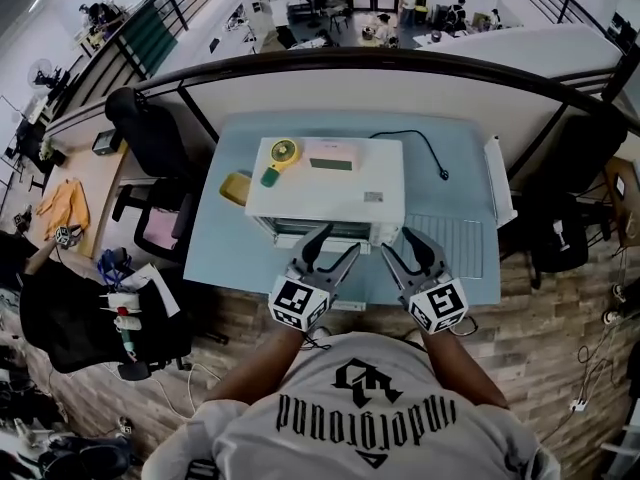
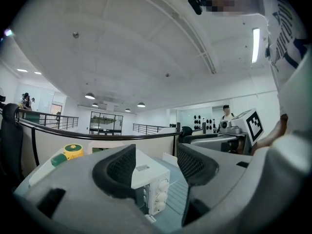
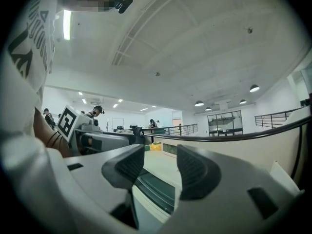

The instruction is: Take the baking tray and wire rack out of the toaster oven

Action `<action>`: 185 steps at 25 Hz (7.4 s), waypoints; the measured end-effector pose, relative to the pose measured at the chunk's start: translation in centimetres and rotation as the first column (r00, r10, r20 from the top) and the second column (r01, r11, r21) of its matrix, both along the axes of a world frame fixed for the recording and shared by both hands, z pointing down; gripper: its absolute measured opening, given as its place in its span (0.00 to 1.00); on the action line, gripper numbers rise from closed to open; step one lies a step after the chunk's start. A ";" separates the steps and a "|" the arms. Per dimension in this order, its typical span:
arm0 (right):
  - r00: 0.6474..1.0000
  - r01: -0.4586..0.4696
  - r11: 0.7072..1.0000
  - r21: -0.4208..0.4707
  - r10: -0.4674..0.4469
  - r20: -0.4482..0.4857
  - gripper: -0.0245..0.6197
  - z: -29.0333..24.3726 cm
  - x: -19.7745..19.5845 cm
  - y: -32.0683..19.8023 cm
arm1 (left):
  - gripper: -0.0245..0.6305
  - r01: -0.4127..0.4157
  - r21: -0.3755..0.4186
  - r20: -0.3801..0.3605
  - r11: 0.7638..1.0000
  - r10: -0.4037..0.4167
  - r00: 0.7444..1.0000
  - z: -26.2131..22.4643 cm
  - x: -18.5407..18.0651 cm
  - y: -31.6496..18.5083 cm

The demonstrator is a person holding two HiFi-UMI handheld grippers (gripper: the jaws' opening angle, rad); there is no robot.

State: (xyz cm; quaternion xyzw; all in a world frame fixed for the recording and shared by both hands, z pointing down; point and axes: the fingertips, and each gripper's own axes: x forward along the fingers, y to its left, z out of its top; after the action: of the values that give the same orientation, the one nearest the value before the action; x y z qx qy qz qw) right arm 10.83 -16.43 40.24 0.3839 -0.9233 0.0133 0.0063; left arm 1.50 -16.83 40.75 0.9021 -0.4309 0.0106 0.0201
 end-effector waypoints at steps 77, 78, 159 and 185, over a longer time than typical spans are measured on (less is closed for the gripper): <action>0.754 0.013 0.729 -0.685 0.443 0.486 0.32 26.4 -10.9 -7.7 | 0.45 -0.071 -0.573 -0.456 0.816 -0.246 0.855 25.7 -15.8 -6.4; 0.734 0.019 0.712 -0.702 0.467 0.494 0.32 27.1 -10.7 -7.9 | 0.45 -0.070 -0.590 -0.478 0.805 -0.278 0.833 26.3 -16.1 -6.7; 0.450 0.166 0.586 -0.793 0.670 0.590 0.16 33.3 -10.5 3.0 | 0.18 -0.226 -0.709 -0.668 0.668 -0.534 0.518 32.5 -17.4 3.2; 0.564 0.202 0.537 -0.819 0.620 0.545 0.16 30.7 -9.6 11.5 | 0.18 -0.221 -0.706 -0.658 0.672 -0.508 0.556 28.8 -16.8 11.7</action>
State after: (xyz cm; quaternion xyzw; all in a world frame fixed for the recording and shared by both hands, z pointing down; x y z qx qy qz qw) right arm 1.19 -4.93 70.94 0.4088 -0.6403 0.6076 -0.2319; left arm -15.29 -5.15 69.52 0.6695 -0.4086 -0.2405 0.5718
